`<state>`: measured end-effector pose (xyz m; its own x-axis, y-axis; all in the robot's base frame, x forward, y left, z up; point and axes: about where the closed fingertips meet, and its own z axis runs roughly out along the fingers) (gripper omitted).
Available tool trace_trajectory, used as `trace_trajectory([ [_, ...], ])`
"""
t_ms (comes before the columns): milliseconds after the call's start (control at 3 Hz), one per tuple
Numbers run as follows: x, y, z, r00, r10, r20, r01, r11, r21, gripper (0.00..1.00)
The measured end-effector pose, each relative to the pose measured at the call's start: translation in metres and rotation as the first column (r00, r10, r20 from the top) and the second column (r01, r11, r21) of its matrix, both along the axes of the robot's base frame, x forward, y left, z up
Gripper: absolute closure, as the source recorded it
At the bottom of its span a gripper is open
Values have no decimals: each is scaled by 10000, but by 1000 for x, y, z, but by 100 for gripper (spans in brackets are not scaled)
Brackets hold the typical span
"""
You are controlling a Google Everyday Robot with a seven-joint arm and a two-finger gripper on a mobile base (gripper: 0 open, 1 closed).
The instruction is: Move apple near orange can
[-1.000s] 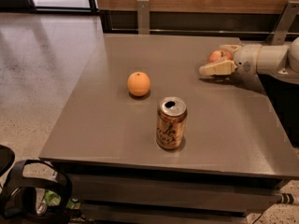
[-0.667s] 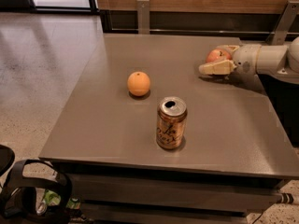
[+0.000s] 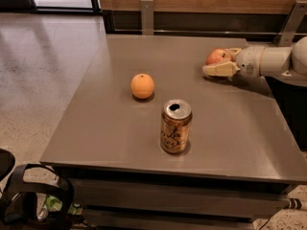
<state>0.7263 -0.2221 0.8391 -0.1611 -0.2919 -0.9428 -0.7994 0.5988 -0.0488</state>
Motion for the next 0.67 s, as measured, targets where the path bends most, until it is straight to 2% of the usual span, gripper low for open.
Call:
trace_trajectory([
  [333, 0, 2, 1, 10000, 59, 23, -58, 9999, -117, 100],
  [667, -10, -4, 16, 9999, -65, 131, 73, 9977, -670, 100],
])
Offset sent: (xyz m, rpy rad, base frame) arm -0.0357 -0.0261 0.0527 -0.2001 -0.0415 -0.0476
